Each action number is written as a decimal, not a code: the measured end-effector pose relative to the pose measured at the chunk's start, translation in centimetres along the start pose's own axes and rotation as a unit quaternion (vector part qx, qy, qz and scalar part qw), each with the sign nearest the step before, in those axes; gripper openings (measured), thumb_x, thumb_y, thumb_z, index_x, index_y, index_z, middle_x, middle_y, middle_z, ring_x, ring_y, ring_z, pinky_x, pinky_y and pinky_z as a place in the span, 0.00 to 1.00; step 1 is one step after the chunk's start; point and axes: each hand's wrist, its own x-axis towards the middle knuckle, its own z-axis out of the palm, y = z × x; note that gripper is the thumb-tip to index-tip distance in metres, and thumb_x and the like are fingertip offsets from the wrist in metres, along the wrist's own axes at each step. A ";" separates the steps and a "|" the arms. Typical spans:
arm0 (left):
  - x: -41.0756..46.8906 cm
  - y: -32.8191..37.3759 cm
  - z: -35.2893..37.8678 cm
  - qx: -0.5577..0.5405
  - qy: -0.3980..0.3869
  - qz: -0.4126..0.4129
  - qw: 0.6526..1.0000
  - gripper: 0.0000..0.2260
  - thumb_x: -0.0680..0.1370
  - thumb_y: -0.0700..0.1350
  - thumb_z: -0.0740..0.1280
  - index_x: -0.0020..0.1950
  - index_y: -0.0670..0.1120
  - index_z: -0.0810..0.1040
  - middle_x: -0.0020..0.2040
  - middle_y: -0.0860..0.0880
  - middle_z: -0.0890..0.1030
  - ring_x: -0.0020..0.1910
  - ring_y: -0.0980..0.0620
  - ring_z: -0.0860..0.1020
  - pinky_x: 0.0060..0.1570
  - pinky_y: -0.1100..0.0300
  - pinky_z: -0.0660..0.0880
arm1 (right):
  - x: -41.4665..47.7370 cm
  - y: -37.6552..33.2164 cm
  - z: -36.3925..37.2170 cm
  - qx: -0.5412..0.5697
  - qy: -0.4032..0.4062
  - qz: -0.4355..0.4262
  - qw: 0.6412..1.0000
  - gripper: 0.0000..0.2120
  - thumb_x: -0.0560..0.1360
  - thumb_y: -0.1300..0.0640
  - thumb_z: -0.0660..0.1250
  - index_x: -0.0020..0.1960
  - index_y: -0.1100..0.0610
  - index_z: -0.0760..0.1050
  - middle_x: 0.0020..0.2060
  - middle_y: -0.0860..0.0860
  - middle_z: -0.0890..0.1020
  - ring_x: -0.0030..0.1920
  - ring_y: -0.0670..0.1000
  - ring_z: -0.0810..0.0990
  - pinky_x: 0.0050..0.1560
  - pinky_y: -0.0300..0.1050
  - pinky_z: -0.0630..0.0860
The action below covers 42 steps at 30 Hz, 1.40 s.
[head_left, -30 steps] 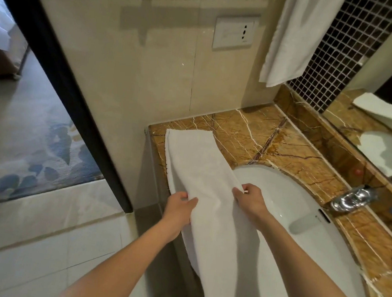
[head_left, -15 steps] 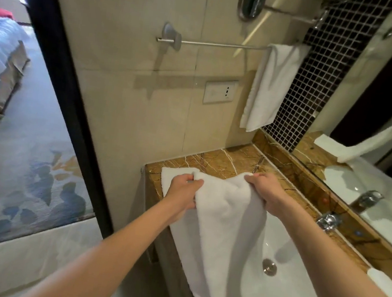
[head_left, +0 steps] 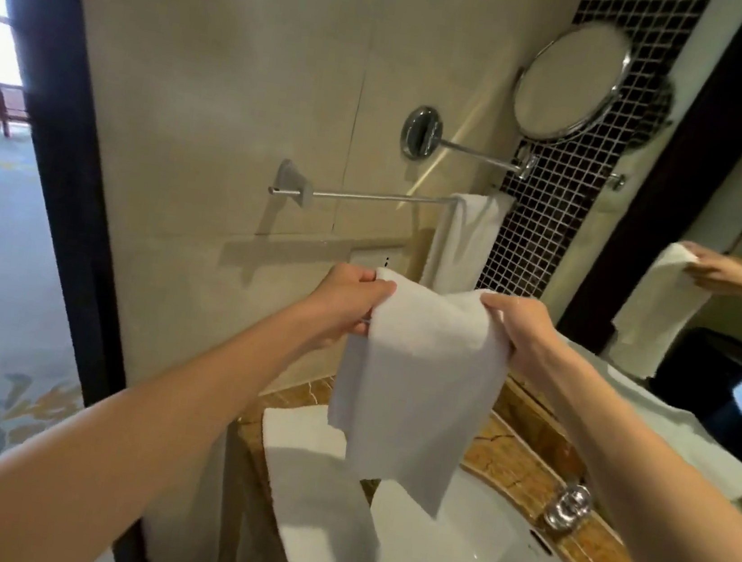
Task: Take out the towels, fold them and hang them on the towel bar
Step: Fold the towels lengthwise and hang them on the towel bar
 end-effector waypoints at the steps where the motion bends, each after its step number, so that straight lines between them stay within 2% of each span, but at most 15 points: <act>1: 0.6 0.9 0.0 0.008 0.001 0.013 1.000 0.06 0.78 0.41 0.64 0.43 0.44 0.78 0.35 0.48 0.78 0.28 0.56 0.76 0.27 0.64 0.74 | 0.1 -0.9 0.0 0.006 -0.003 -0.007 1.000 0.07 0.72 0.57 0.69 0.48 0.59 0.80 0.43 0.54 0.84 0.44 0.55 0.83 0.38 0.46 0.77; 6: 3.1 6.0 -0.3 0.003 0.005 0.071 0.997 0.06 0.78 0.40 0.64 0.44 0.45 0.80 0.31 0.51 0.79 0.26 0.58 0.76 0.24 0.66 0.72 | 0.9 -6.6 0.0 0.038 -0.057 -0.061 0.996 0.10 0.72 0.60 0.68 0.50 0.65 0.80 0.40 0.58 0.84 0.35 0.54 0.82 0.32 0.45 0.80; 11: 4.6 13.6 -0.8 -0.027 -0.009 0.134 0.991 0.07 0.78 0.39 0.64 0.42 0.45 0.78 0.35 0.49 0.78 0.31 0.53 0.76 0.26 0.66 0.73 | 2.2 -14.7 -0.6 0.057 -0.097 -0.153 0.982 0.18 0.74 0.60 0.65 0.59 0.69 0.75 0.47 0.61 0.77 0.45 0.58 0.75 0.46 0.51 0.74; 15: 5.1 20.1 -1.1 -0.029 -0.010 0.191 0.981 0.06 0.79 0.38 0.62 0.44 0.44 0.77 0.32 0.51 0.78 0.28 0.55 0.77 0.27 0.67 0.74 | 2.3 -21.1 -0.3 0.099 -0.100 -0.215 0.966 0.19 0.73 0.61 0.65 0.62 0.68 0.74 0.48 0.59 0.74 0.47 0.57 0.72 0.47 0.52 0.68; 17: 5.5 22.9 -1.6 -0.021 -0.001 0.213 0.977 0.05 0.78 0.38 0.62 0.48 0.44 0.77 0.36 0.48 0.78 0.29 0.55 0.78 0.27 0.66 0.74 | 2.6 -23.9 0.2 0.113 -0.108 -0.238 0.959 0.16 0.74 0.60 0.64 0.59 0.68 0.74 0.48 0.58 0.74 0.46 0.56 0.73 0.46 0.50 0.68; 19: 6.0 25.2 -2.1 -0.015 0.003 0.228 0.974 0.06 0.78 0.37 0.61 0.47 0.44 0.77 0.38 0.48 0.78 0.29 0.55 0.78 0.28 0.66 0.75 | 3.1 -26.2 0.9 0.116 -0.105 -0.260 0.953 0.09 0.74 0.61 0.65 0.52 0.64 0.75 0.44 0.57 0.74 0.42 0.56 0.73 0.43 0.50 0.69; 20: 6.4 26.1 -2.4 -0.015 0.002 0.233 0.972 0.07 0.78 0.36 0.61 0.45 0.44 0.77 0.38 0.48 0.78 0.28 0.56 0.78 0.27 0.66 0.75 | 3.5 -27.1 1.3 0.119 -0.102 -0.268 0.950 0.08 0.74 0.61 0.65 0.51 0.64 0.75 0.44 0.57 0.73 0.42 0.56 0.73 0.44 0.50 0.69; 23: 7.6 28.0 -3.2 -0.030 0.002 0.239 0.971 0.09 0.78 0.35 0.59 0.45 0.45 0.77 0.38 0.49 0.78 0.27 0.57 0.78 0.27 0.66 0.74 | 4.8 -29.5 2.6 0.131 -0.101 -0.285 0.944 0.16 0.74 0.61 0.65 0.59 0.69 0.74 0.48 0.59 0.73 0.47 0.57 0.73 0.50 0.53 0.72; 26: 8.9 29.1 -4.3 -0.053 0.014 0.232 0.971 0.10 0.78 0.35 0.58 0.46 0.45 0.77 0.40 0.48 0.79 0.31 0.54 0.78 0.29 0.64 0.76 | 6.0 -31.3 3.9 0.145 -0.089 -0.291 0.941 0.13 0.74 0.61 0.65 0.57 0.64 0.75 0.48 0.57 0.74 0.48 0.56 0.74 0.61 0.60 0.72; 28: 9.8 29.3 -5.0 -0.050 0.020 0.231 0.971 0.10 0.78 0.35 0.58 0.46 0.45 0.77 0.41 0.47 0.79 0.33 0.52 0.77 0.29 0.63 0.76 | 6.8 -31.9 4.9 0.152 -0.090 -0.291 0.940 0.10 0.75 0.60 0.65 0.55 0.61 0.74 0.48 0.56 0.74 0.48 0.55 0.75 0.63 0.59 0.71; 32: 11.6 28.2 -6.3 -0.023 0.038 0.212 0.976 0.11 0.78 0.34 0.57 0.45 0.46 0.76 0.43 0.47 0.78 0.35 0.52 0.77 0.33 0.61 0.75 | 8.9 -31.2 7.1 0.135 -0.087 -0.266 0.951 0.11 0.76 0.60 0.65 0.56 0.63 0.74 0.47 0.57 0.76 0.46 0.56 0.76 0.56 0.55 0.76; 34: 12.6 26.8 -6.9 -0.017 0.043 0.193 0.980 0.11 0.78 0.34 0.57 0.44 0.46 0.76 0.44 0.46 0.79 0.37 0.51 0.77 0.36 0.59 0.76 | 10.1 -30.0 8.4 0.125 -0.091 -0.254 0.955 0.09 0.76 0.60 0.65 0.54 0.63 0.74 0.42 0.57 0.75 0.41 0.56 0.76 0.47 0.51 0.76; 38: 14.0 23.4 -8.2 -0.016 0.045 0.149 0.988 0.10 0.78 0.34 0.58 0.45 0.45 0.76 0.43 0.46 0.80 0.37 0.50 0.78 0.35 0.58 0.77 | 12.7 -26.9 10.5 0.083 -0.096 -0.211 0.969 0.06 0.76 0.59 0.65 0.49 0.61 0.74 0.35 0.54 0.73 0.31 0.51 0.73 0.34 0.43 0.71; 40: 14.5 21.7 -8.7 -0.012 0.049 0.125 0.991 0.09 0.78 0.34 0.58 0.47 0.44 0.76 0.43 0.46 0.79 0.37 0.50 0.78 0.34 0.58 0.77 | 13.6 -25.1 11.3 0.053 -0.092 -0.193 0.976 0.06 0.75 0.58 0.66 0.43 0.60 0.74 0.30 0.53 0.72 0.26 0.48 0.72 0.27 0.37 0.69; 42: 14.8 20.1 -9.0 -0.009 0.052 0.097 0.994 0.08 0.78 0.34 0.59 0.50 0.43 0.76 0.42 0.45 0.78 0.36 0.51 0.78 0.32 0.59 0.77 | 14.4 -23.3 12.0 0.027 -0.086 -0.184 0.979 0.08 0.74 0.59 0.67 0.38 0.60 0.74 0.28 0.53 0.72 0.23 0.47 0.71 0.25 0.35 0.67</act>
